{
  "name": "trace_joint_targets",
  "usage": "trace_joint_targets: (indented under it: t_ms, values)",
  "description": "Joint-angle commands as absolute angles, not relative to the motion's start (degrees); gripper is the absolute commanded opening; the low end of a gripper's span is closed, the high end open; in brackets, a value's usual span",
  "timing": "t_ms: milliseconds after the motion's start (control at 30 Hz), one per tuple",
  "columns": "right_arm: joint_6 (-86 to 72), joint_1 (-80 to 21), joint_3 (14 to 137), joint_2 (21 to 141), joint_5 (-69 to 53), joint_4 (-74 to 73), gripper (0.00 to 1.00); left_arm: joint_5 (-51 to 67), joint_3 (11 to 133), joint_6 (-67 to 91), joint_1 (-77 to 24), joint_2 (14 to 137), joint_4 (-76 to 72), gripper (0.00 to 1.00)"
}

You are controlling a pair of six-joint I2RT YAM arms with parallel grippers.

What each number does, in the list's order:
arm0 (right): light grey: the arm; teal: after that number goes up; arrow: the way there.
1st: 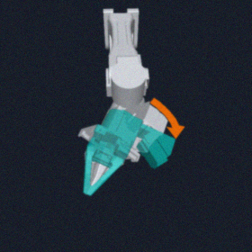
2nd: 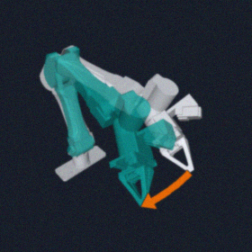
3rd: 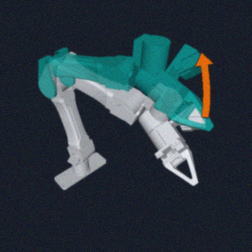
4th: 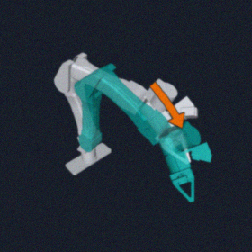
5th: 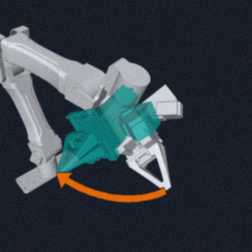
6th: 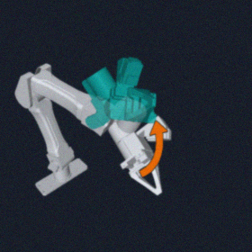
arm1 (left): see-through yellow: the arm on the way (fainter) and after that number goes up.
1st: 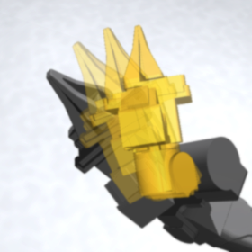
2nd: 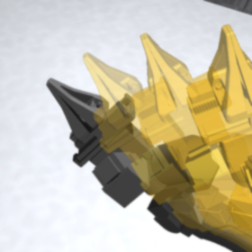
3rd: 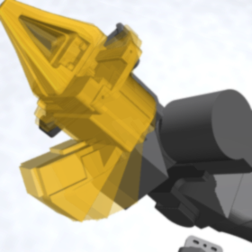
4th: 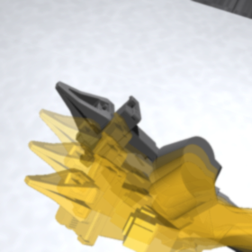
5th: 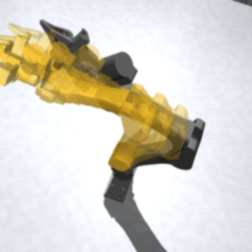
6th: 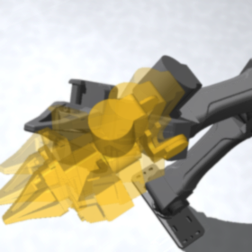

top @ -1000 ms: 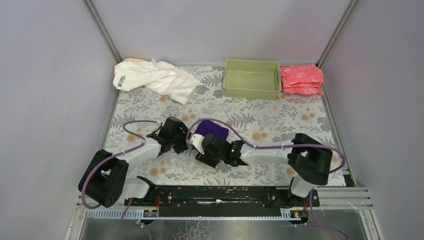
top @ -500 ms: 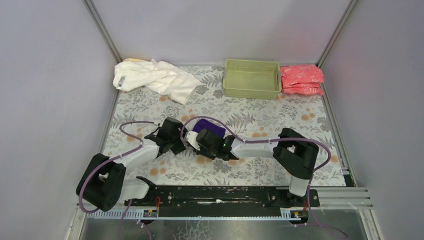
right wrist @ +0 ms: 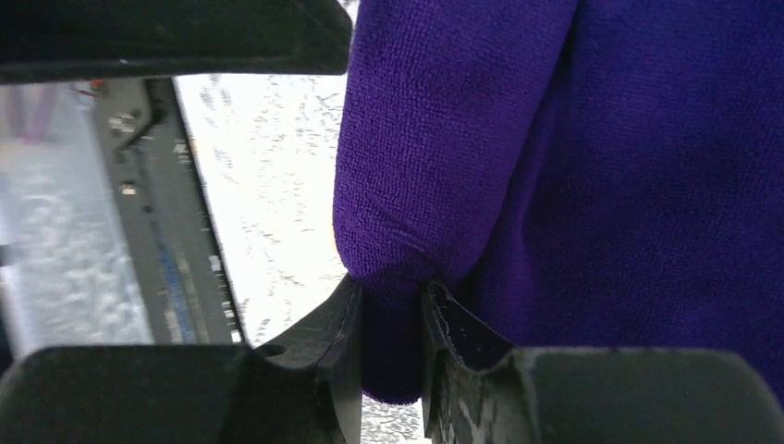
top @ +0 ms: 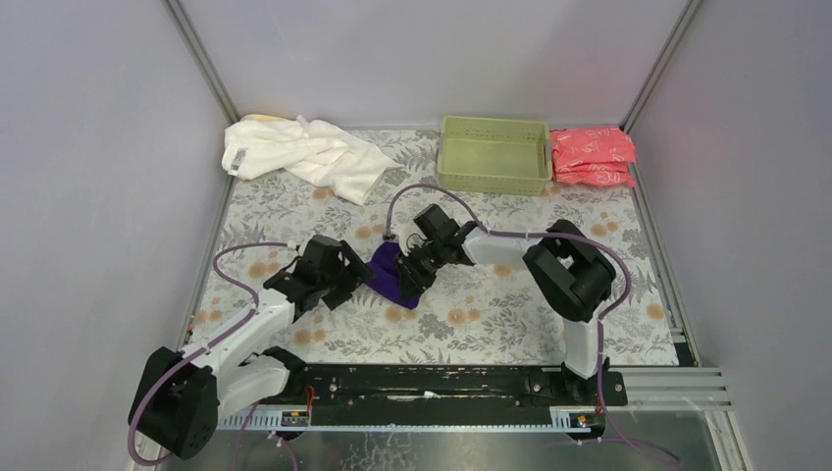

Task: Roll the towels
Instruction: Roll the towel at the center of the board.

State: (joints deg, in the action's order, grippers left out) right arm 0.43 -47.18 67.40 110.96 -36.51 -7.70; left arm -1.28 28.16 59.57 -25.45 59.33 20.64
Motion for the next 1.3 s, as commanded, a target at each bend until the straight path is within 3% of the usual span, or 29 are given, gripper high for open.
trace_joint_targets:
  t_ms: [0, 133, 200, 233, 433, 800, 1033, 1267]
  values:
    - [-10.1, -43.59, 65.39, 115.09, -57.68, -6.64, 0.16, -0.83, 28.04, 60.29, -25.21, 58.31, 20.33, 0.79]
    - [-17.94, -39.97, 63.66, 117.15, -63.02, 0.6, 0.15, 1.43, 28.37, 60.05, -25.23, 61.87, 16.6, 0.79]
    - [-19.07, -39.05, 64.1, 118.61, -63.43, 0.48, 0.16, 2.25, 28.63, 60.03, -25.25, 63.99, 14.49, 0.78]
    - [-19.72, -38.7, 64.34, 119.22, -63.27, 0.57, 0.22, 2.58, 28.62, 59.96, -25.22, 65.24, 13.48, 0.77]
    - [-20.52, -38.01, 65.28, 121.63, -60.63, -0.96, 0.24, 2.1, 30.06, 58.93, -25.22, 71.97, 10.46, 0.73]
    - [-12.82, -38.87, 61.57, 103.69, -33.3, -7.18, 0.53, -0.08, 26.27, 59.4, -25.26, 74.46, 11.18, 0.68]
    - [-2.69, -47.92, 58.69, 92.16, -13.75, -6.81, 0.6, -0.83, 26.71, 59.16, -25.23, 75.07, 12.25, 0.67]
    - [7.0, -57.18, 54.74, 90.46, -3.15, -1.6, 0.65, -1.16, 26.39, 59.34, -25.22, 74.79, 12.8, 0.67]
